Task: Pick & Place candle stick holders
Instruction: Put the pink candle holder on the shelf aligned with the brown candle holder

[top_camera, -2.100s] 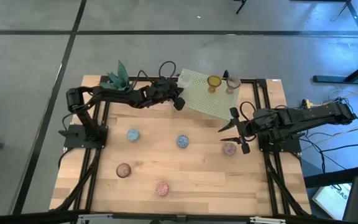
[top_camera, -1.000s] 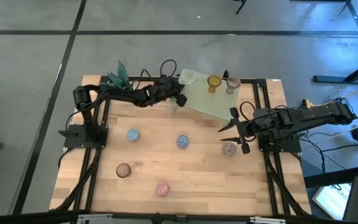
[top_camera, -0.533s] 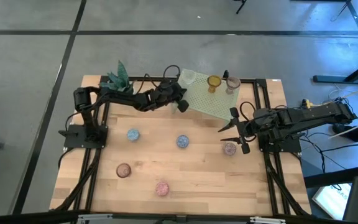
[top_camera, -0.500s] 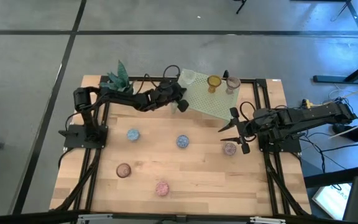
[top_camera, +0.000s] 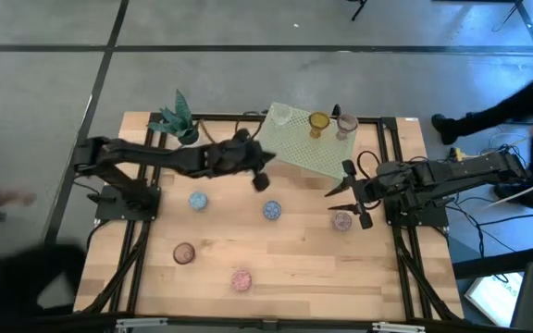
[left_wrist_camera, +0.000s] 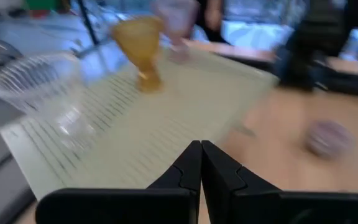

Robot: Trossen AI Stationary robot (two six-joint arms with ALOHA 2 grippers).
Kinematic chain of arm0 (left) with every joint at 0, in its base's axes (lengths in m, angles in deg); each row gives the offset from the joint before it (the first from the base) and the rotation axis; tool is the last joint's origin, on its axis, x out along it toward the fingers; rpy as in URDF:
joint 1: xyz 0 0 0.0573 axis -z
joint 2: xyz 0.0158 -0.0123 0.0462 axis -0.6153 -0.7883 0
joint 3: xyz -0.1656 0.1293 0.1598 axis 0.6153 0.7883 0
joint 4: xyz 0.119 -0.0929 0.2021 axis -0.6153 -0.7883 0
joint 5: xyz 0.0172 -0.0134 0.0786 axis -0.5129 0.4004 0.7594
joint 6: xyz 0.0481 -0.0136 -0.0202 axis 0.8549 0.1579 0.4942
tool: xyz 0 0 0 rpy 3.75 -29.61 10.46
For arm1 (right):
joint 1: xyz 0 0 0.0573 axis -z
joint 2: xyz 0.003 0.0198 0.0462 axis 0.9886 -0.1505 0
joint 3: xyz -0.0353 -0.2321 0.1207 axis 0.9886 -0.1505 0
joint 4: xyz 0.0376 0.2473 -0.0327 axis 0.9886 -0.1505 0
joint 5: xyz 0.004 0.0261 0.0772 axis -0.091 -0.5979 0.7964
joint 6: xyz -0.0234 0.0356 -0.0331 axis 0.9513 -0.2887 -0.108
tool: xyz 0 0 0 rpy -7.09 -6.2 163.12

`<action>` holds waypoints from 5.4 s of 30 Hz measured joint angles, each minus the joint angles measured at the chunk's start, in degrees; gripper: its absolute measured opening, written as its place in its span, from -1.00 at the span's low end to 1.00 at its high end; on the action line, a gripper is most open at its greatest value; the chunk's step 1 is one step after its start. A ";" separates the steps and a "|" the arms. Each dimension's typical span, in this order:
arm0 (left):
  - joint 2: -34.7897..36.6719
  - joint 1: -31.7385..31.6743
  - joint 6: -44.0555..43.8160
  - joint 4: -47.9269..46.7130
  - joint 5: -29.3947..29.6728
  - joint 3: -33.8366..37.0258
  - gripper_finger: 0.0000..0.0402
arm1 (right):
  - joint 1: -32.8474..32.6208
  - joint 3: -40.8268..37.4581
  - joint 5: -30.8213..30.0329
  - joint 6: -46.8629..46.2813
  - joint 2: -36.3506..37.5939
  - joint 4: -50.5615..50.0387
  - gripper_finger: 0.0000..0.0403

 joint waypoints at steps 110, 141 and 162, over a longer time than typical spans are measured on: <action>-10.06 32.08 -54.42 -78.53 -11.66 -25.49 -0.92 | 6.54 0.02 -6.12 14.24 -10.61 22.02 -0.14; -36.24 -4.47 25.32 -80.25 -0.50 -73.62 -0.91 | 6.49 0.04 -3.91 -1.43 1.56 -2.36 -0.14; -37.70 -6.05 41.06 -83.99 0.90 -73.62 -0.89 | 6.49 0.04 4.55 -1.52 1.54 -3.47 -0.14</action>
